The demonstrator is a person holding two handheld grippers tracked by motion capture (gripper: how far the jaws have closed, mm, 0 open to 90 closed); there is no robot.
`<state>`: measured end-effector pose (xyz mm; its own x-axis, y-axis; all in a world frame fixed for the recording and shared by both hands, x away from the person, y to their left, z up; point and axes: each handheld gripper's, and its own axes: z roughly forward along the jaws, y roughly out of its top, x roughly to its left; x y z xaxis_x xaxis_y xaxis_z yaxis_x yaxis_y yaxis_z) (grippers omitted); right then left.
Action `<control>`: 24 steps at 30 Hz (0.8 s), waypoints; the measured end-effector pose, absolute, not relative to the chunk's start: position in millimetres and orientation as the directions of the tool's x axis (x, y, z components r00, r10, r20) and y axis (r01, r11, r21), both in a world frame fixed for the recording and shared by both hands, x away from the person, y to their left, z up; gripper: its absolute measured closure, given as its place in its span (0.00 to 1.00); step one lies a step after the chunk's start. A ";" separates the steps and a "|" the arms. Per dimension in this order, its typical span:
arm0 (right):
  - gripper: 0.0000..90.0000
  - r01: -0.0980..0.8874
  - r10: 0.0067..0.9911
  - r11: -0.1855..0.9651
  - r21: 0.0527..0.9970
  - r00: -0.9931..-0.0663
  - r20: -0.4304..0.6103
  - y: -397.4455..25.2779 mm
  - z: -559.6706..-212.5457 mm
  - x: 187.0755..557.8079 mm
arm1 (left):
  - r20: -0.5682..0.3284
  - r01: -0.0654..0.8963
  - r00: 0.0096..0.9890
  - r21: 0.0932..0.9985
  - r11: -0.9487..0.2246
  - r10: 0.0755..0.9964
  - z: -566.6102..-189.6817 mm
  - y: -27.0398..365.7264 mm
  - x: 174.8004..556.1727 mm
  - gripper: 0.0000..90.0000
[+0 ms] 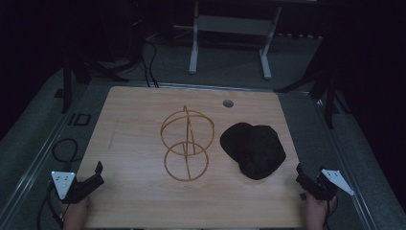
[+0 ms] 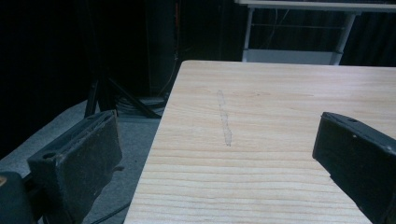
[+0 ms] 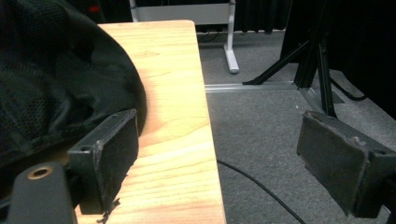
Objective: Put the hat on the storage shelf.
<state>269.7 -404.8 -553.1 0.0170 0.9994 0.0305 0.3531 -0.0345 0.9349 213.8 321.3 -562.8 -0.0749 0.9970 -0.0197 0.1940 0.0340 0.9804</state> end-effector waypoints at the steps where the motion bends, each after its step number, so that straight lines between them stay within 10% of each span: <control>1: 0.14 0.353 0.999 -0.035 0.935 0.017 0.031 -404.8 -553.1 269.7 | -0.021 0.194 -0.074 0.980 0.036 0.997 -562.8 321.6 213.8 0.02; 24: 0.14 0.364 0.978 -0.043 0.930 -0.175 0.114 -387.2 -508.4 272.5 | -0.031 0.210 -0.051 0.977 0.041 0.998 -563.2 322.7 216.4 0.02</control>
<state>272.5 -387.2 -508.4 -0.1753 0.9779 0.1138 0.3637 -0.0431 0.9305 216.4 322.7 -563.2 -0.0514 0.9982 -0.0310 0.2098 0.0411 0.9769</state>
